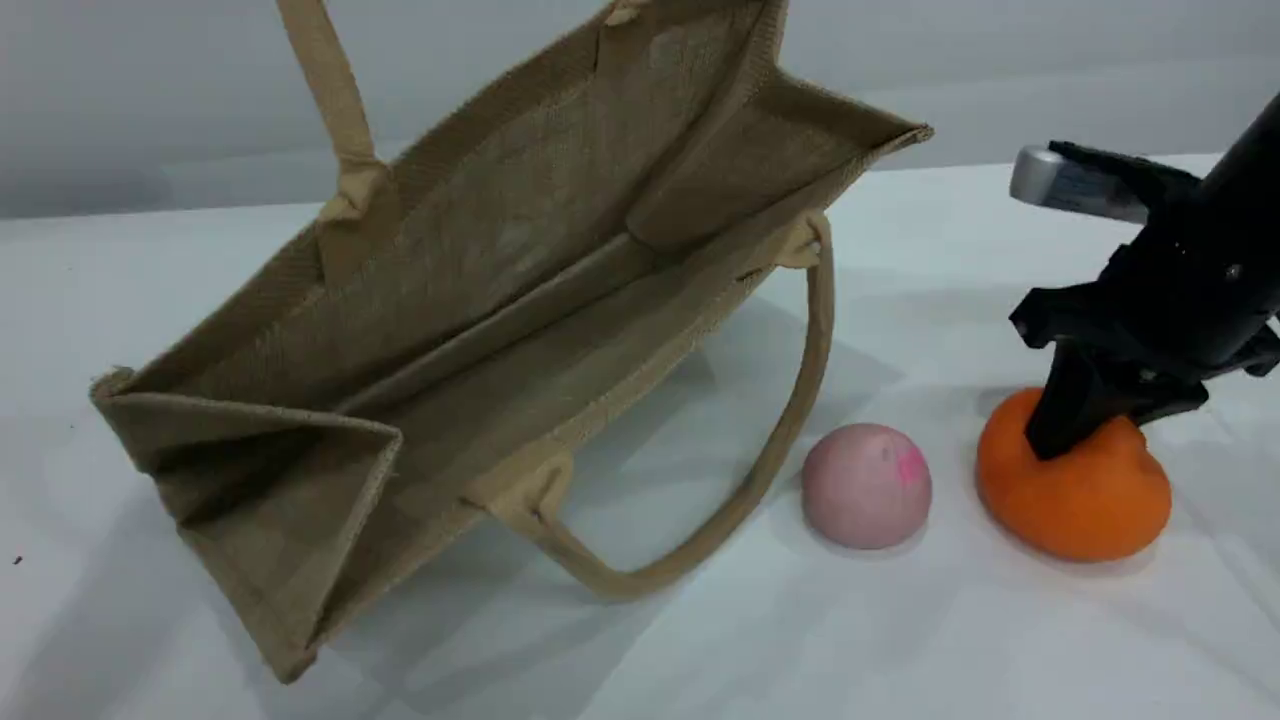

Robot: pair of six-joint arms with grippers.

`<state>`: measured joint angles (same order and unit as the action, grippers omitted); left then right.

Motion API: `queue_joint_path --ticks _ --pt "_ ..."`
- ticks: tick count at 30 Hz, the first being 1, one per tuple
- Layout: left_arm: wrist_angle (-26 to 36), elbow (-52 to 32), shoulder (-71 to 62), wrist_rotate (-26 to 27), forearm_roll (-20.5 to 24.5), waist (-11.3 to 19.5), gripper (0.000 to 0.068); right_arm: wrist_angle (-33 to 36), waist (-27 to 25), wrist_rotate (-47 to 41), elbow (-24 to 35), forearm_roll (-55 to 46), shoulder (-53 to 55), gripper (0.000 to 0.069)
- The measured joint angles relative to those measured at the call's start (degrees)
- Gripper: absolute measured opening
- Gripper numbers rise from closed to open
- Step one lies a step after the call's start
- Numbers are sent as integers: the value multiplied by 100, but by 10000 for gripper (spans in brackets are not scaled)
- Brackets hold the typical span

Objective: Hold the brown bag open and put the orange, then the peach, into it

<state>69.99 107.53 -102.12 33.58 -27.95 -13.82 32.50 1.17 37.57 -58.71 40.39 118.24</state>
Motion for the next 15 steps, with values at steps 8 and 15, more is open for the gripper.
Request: queue_joint_path --ticks 8,15 --pt "0 0 0 0 -71 0 86 399 0 46 0 -4 -1182 33" --pt "0 0 0 0 -71 0 86 919 5 429 0 616 -2538 33"
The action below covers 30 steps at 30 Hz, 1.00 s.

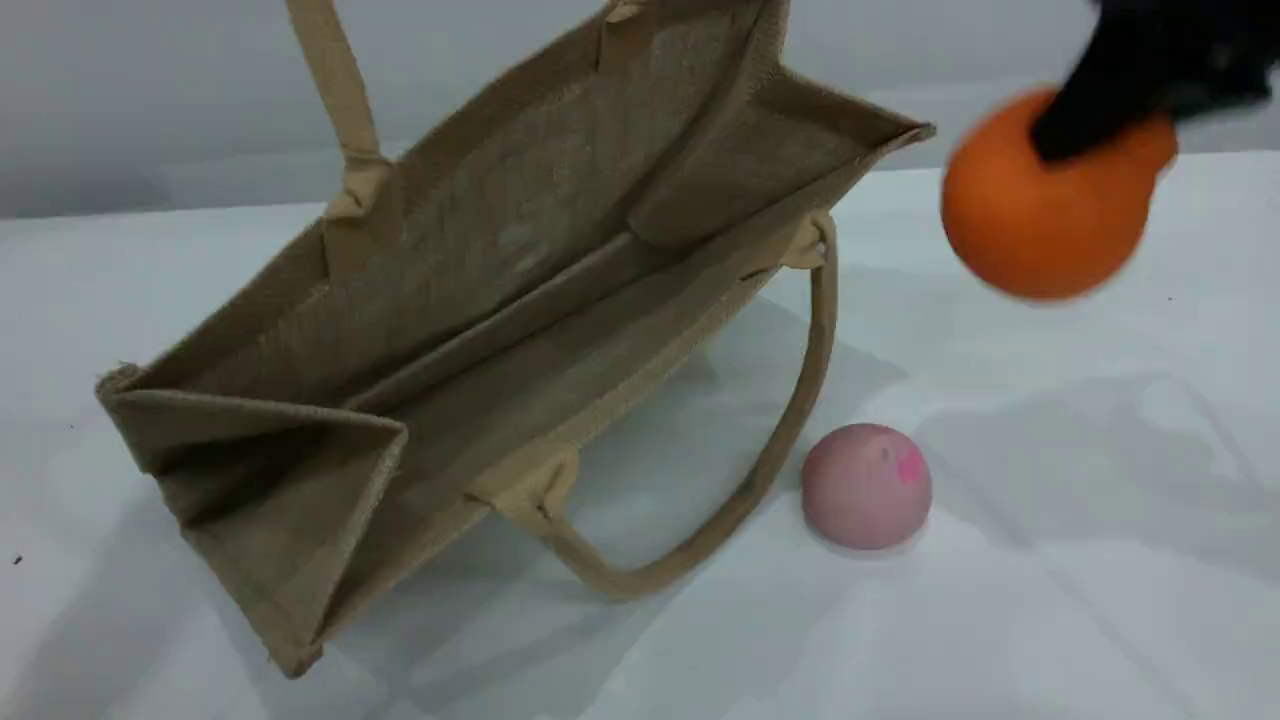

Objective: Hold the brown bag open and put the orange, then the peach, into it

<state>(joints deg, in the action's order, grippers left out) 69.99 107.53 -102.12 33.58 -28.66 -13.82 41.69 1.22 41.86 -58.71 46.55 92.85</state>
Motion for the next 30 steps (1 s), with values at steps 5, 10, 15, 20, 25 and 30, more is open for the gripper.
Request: queue_joint_path --ticks 5,10,15,20,25,30 --pt "0 0 5 11 -310 0 86 404 175 661 0 931 -343 33" --pt "-6 0 5 17 -285 0 86 343 862 1121 0 1641 -313 33" --pt "-6 0 5 17 -291 0 86 -362 1765 1192 0 1927 -263 33" --pt "-6 0 5 17 -291 0 86 -1087 2435 1525 0 2371 10 33" --pt "-6 0 5 17 -287 0 86 -1568 2790 2187 0 3104 541 33" --pt "-6 0 5 17 -287 0 86 -1846 2791 3184 -79 4119 1118 34"
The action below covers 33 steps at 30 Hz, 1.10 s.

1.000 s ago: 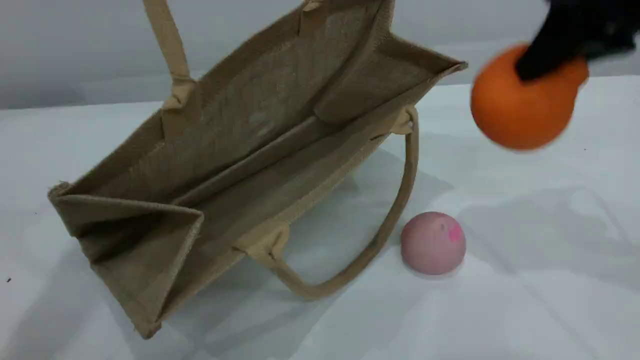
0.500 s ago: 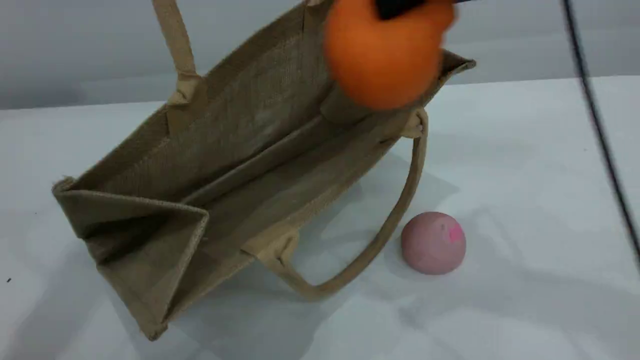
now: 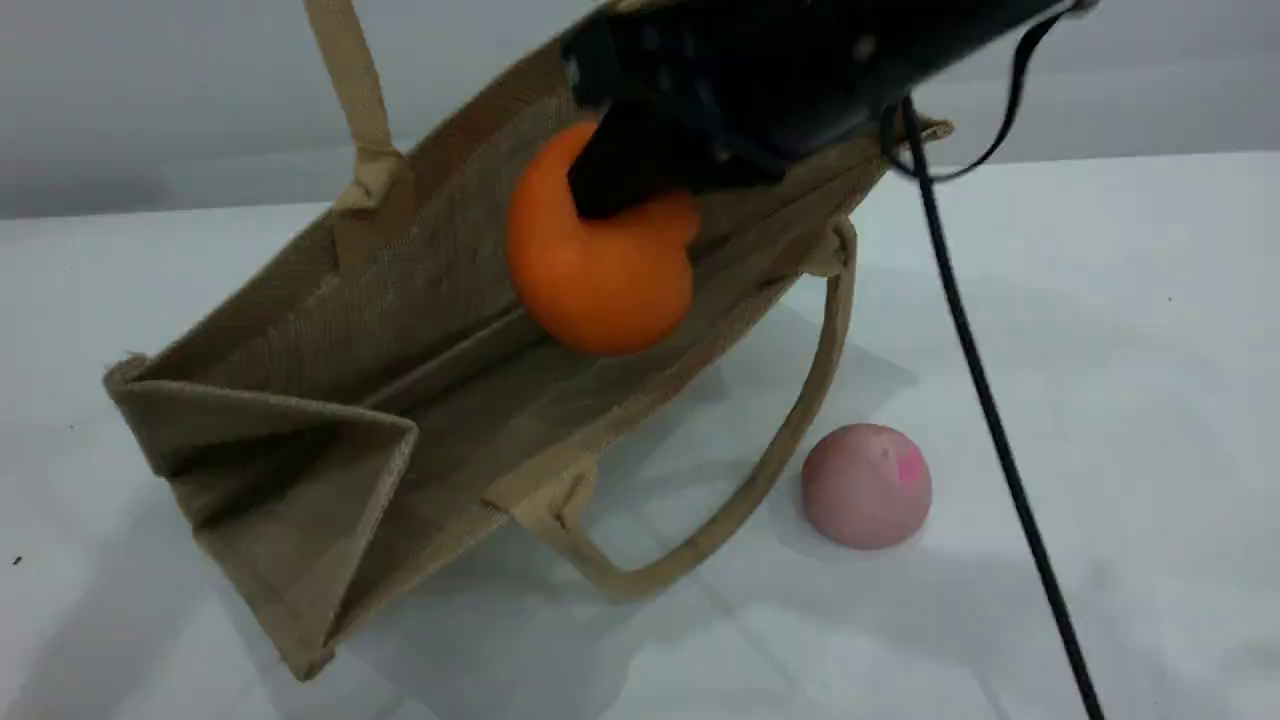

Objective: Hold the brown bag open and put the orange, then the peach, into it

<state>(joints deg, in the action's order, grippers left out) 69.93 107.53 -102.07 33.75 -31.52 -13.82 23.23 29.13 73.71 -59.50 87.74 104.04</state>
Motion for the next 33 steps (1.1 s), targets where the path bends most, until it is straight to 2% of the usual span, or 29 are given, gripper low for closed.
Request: queue_joint_path --ticks 6,10,13,16,22,26,33 --pt "0 0 0 0 0 0 86 149 5 1090 -448 1122 759 34" --pt "0 0 0 0 0 0 86 170 5 1199 -816 1236 1264 50" --pt "0 0 0 0 0 0 86 265 5 1199 -996 1236 1509 93" --pt "0 0 0 0 0 0 86 352 5 1193 -1007 1229 1542 183" --pt "5 0 0 0 0 0 86 659 5 1248 -1007 1205 1522 434" --pt "5 0 0 0 0 0 86 782 -2 1054 -1007 770 1323 497" --pt "5 0 0 0 0 0 86 788 -477 -350 -827 -1205 509 500"
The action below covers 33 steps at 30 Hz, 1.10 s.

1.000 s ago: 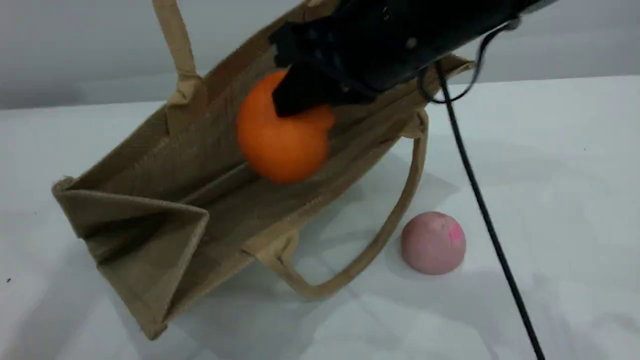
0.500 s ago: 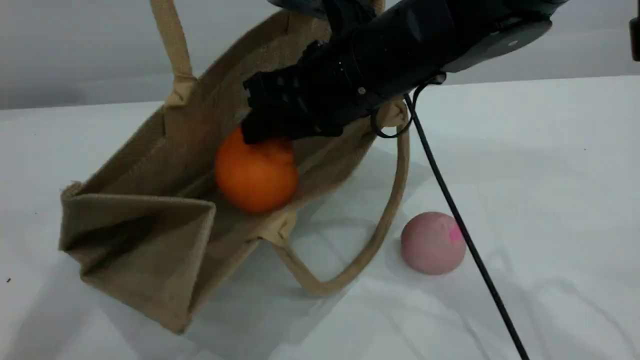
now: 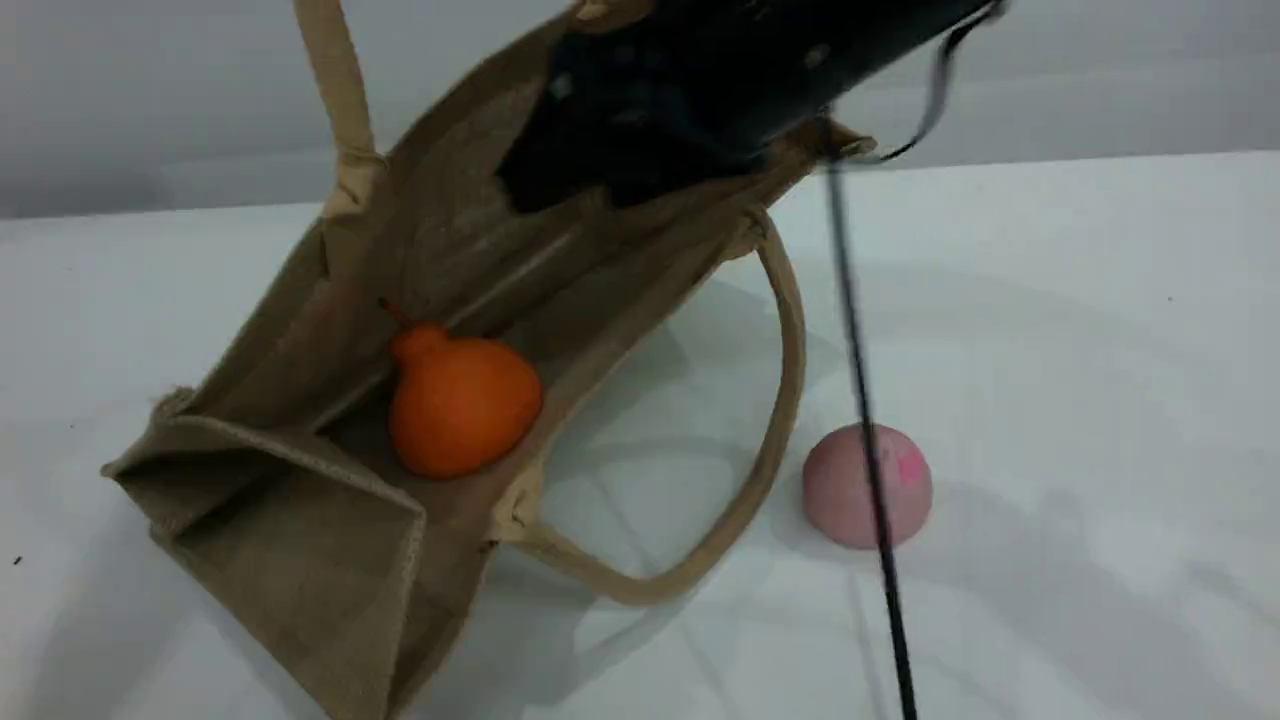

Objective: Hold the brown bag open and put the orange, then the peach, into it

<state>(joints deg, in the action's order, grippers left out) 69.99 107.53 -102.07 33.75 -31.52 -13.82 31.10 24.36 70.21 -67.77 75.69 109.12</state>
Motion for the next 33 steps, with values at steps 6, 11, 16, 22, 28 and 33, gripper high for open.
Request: queue_joint_path --ticks 6,11,16,22,28,33 --pt "0 0 0 13 0 0 86 493 -852 -1503 383 -1754 -617 466" --pt "0 0 0 14 0 0 86 704 -1496 -2071 928 -2481 -618 450" --pt "0 0 0 14 0 0 86 -4 -1571 -2043 1470 -2312 -607 449" --pt "0 0 0 9 -6 0 86 -379 -1565 -1930 1495 -1818 -286 447" --pt "0 0 0 3 -6 0 86 -96 -1497 -1511 1495 -1360 306 447" --pt "0 0 0 3 -6 0 86 13 -1303 -993 1483 -722 617 447"
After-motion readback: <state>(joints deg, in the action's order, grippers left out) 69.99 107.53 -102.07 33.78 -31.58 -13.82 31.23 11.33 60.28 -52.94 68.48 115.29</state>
